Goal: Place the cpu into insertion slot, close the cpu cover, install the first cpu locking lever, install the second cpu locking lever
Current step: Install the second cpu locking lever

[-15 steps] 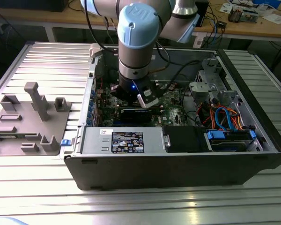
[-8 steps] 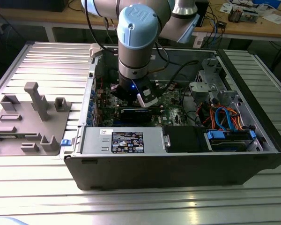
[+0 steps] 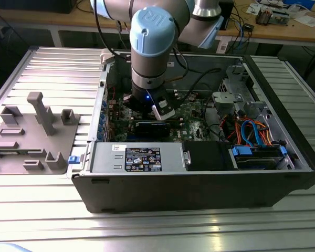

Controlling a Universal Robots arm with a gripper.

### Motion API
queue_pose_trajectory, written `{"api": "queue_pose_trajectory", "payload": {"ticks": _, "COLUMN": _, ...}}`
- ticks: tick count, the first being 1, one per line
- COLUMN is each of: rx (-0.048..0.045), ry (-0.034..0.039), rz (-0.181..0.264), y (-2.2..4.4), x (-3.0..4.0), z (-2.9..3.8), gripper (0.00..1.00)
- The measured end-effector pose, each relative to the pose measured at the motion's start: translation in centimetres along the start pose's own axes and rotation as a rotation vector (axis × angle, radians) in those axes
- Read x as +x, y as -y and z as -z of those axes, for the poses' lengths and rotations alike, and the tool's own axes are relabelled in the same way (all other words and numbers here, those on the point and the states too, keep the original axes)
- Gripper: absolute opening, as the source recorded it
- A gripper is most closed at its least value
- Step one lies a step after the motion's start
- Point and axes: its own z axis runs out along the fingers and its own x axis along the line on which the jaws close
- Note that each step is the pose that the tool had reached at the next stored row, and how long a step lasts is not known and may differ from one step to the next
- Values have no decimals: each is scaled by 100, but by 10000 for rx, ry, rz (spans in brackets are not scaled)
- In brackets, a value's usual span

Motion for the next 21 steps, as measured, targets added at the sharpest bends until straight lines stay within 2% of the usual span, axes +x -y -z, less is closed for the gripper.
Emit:
{"api": "queue_pose_trajectory", "payload": {"ticks": 4, "rx": -1, "ry": -1, "rz": 1, "y": -31, "x": 13, "z": 6, "gripper": 11}}
{"api": "queue_pose_trajectory", "payload": {"ticks": 9, "rx": -1, "ry": -1, "rz": 0, "y": -77, "x": 18, "z": 159, "gripper": 11}}
{"api": "queue_pose_trajectory", "payload": {"ticks": 11, "rx": -1, "ry": -2, "rz": 0, "y": -83, "x": 18, "z": 183, "gripper": 11}}
{"api": "queue_pose_trajectory", "payload": {"ticks": 21, "rx": -1, "ry": -1, "rz": 0, "y": -84, "x": 18, "z": 185, "gripper": 11}}
